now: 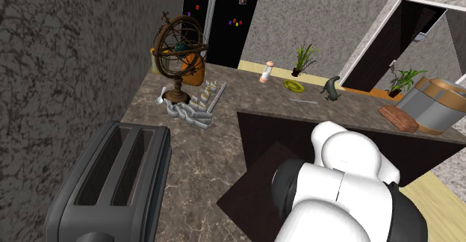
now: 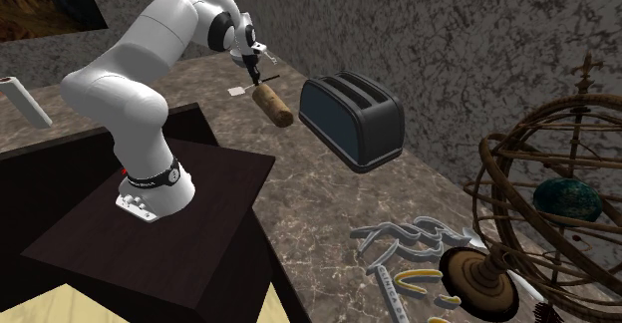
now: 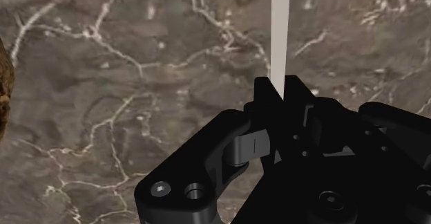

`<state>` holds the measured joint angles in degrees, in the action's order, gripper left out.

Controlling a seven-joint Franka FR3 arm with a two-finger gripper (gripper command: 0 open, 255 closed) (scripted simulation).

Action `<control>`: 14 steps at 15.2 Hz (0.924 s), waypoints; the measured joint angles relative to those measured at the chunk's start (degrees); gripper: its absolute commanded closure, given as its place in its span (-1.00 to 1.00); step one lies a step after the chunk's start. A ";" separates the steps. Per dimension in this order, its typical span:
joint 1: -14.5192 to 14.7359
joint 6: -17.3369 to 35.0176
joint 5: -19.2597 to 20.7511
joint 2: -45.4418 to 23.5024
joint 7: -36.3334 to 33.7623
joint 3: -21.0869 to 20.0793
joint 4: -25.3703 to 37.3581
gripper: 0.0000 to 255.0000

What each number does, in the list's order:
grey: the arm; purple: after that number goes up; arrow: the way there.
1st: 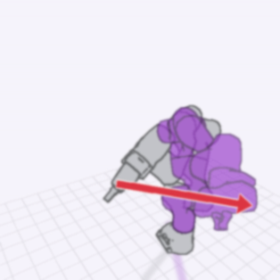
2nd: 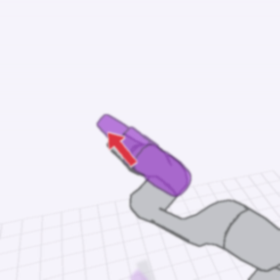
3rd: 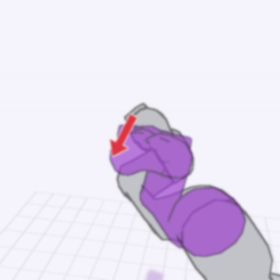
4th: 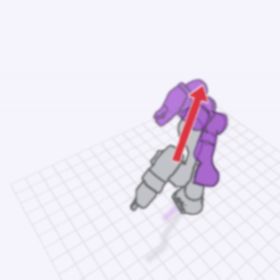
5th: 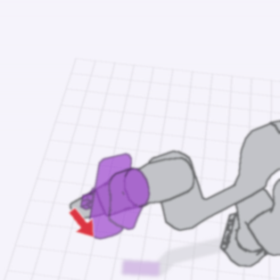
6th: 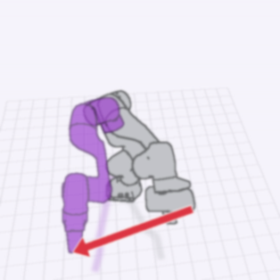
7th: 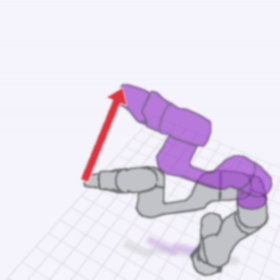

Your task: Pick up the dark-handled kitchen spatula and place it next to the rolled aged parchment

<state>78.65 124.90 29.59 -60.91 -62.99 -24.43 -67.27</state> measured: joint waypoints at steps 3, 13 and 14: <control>0.00 0.01 0.00 0.00 0.00 0.00 0.00 -1.00; -0.74 -2.81 -1.02 4.76 0.04 -1.29 -2.03 -1.00; -0.80 -2.98 -1.08 4.95 0.10 -1.34 -2.06 -1.00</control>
<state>77.85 121.92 28.51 -55.96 -62.89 -25.78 -69.33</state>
